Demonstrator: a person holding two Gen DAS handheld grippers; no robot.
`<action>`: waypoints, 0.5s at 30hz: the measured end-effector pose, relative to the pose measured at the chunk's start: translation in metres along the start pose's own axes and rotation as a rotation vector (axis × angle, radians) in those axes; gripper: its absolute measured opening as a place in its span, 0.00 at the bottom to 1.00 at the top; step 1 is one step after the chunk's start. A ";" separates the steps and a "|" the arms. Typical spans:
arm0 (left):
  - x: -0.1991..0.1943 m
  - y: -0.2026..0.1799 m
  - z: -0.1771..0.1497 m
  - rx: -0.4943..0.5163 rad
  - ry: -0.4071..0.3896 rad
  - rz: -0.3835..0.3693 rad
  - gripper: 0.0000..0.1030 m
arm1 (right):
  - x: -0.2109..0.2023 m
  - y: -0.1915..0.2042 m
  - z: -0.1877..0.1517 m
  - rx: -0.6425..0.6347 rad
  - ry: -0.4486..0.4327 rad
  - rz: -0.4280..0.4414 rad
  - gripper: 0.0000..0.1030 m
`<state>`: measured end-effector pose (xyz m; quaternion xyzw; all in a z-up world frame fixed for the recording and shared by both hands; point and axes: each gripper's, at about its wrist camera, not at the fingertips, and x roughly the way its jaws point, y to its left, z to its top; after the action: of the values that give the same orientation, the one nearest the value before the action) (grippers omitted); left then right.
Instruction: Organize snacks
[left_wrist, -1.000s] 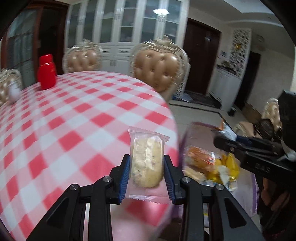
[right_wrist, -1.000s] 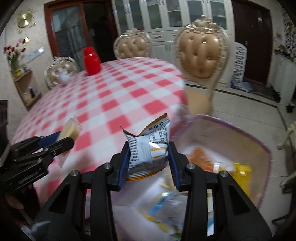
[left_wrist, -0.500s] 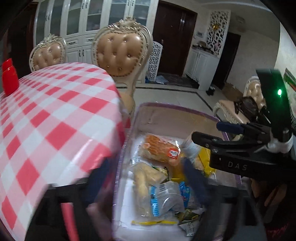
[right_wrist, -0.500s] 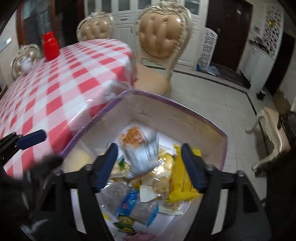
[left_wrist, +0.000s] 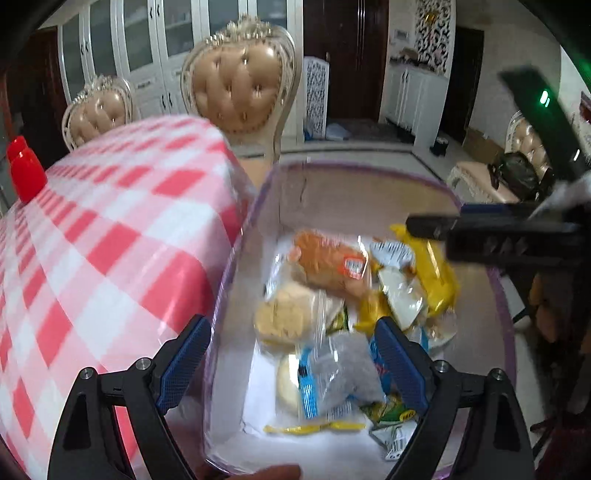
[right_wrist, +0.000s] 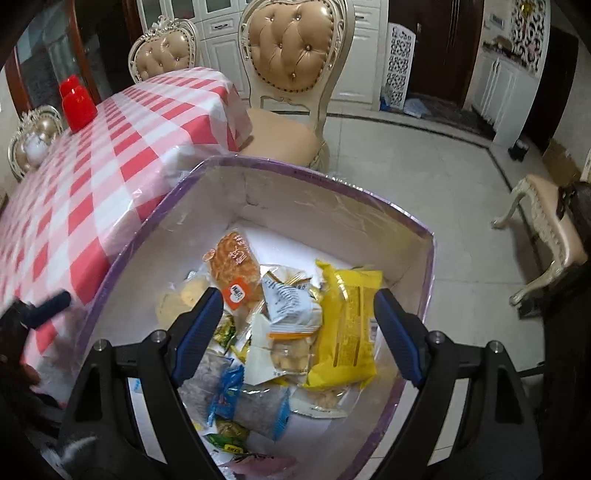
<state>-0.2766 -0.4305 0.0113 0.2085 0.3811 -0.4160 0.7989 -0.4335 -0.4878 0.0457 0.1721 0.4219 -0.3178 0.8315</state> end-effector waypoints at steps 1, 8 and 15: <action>0.003 -0.001 -0.002 0.003 0.013 -0.004 0.89 | 0.001 -0.002 0.000 0.007 0.006 0.005 0.83; 0.008 -0.009 -0.012 0.015 0.052 -0.014 0.89 | 0.006 0.001 -0.002 0.001 0.036 -0.007 0.83; 0.011 -0.007 -0.014 0.010 0.064 -0.012 0.89 | 0.010 0.006 -0.003 -0.012 0.047 -0.006 0.83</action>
<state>-0.2846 -0.4310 -0.0057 0.2233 0.4057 -0.4156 0.7828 -0.4269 -0.4851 0.0361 0.1733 0.4438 -0.3137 0.8214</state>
